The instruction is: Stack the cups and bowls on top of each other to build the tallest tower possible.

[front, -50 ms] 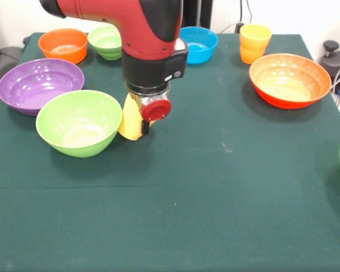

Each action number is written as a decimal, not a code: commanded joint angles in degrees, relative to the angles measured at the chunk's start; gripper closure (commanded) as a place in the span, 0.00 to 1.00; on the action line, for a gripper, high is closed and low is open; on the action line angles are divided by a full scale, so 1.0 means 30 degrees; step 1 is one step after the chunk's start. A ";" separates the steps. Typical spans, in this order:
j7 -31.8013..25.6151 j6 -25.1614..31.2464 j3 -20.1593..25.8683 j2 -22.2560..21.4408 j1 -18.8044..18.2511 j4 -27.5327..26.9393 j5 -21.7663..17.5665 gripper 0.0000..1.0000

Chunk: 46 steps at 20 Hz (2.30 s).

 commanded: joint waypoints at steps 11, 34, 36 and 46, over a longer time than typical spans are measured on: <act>-0.5508 0.2603 0.1437 0.1563 0.1244 -0.4278 -0.2338 1.00; 0.1375 0.0271 -0.2941 0.1062 0.1791 -0.0681 -0.0902 0.00; 0.2081 -0.0178 -0.3298 0.1047 0.2160 -0.0292 -0.0613 0.00; 0.1921 -0.0524 -0.3507 0.1168 0.2404 0.0103 0.0883 0.00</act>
